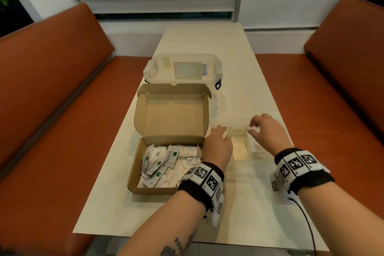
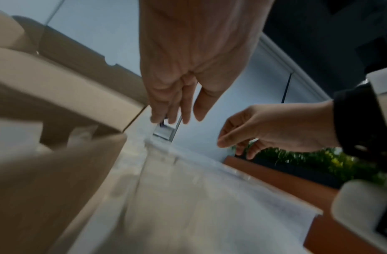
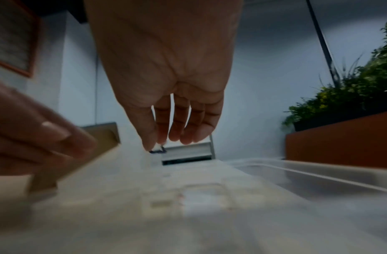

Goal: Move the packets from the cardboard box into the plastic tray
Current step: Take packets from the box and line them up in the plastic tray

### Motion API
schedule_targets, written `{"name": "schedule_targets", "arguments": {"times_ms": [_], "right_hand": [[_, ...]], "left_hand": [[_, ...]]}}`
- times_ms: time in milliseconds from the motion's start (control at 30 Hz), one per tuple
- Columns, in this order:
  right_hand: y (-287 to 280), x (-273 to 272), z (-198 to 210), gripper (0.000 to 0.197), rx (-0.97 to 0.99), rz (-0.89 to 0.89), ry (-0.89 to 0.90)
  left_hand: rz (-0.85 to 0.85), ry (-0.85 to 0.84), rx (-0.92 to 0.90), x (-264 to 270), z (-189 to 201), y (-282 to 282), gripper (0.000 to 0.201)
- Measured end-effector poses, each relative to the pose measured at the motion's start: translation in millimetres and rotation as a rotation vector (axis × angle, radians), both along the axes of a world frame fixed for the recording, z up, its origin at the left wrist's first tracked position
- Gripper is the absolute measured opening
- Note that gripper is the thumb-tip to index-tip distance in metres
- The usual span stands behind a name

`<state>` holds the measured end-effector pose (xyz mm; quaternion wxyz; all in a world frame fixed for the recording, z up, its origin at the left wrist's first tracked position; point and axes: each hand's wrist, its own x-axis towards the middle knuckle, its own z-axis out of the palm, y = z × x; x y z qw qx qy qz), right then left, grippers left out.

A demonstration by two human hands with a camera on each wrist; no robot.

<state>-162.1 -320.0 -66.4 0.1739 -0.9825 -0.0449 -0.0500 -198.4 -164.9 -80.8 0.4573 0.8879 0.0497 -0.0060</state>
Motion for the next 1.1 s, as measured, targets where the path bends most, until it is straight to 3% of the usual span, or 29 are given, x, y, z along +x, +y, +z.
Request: {"name": "schedule_targets", "arguments": {"times_ms": [133,233,433,600,767,967,1100], "right_hand": [[43.4,-8.1,15.5,0.014,0.090,0.077,-0.037],[85.5,-20.3,21.8,0.009,0.168,0.174,0.022],[167.6,-35.6,13.2,0.015,0.124,0.349,0.262],[207.0,-30.4,2.2,0.023,-0.017,0.353,0.349],[220.1,-26.0,-6.1,0.029,-0.152,0.289,0.442],[225.5,-26.8,-10.1,0.030,-0.167,0.269,0.524],[227.3,-29.6,-11.6,0.050,-0.221,0.280,0.590]], "left_hand": [[0.102,-0.131,-0.128,-6.8,22.1,19.6,0.025],[0.250,-0.112,-0.169,-9.5,29.3,57.1,0.023],[0.463,0.092,0.153,-22.9,20.5,152.8,0.035],[0.482,0.279,0.305,-41.9,4.6,190.7,0.025],[0.479,0.284,0.246,-42.0,-1.2,194.2,0.026],[0.468,0.267,0.236,-43.7,-4.8,193.7,0.027],[0.469,0.272,0.234,-42.4,-4.3,193.1,0.026]]}}
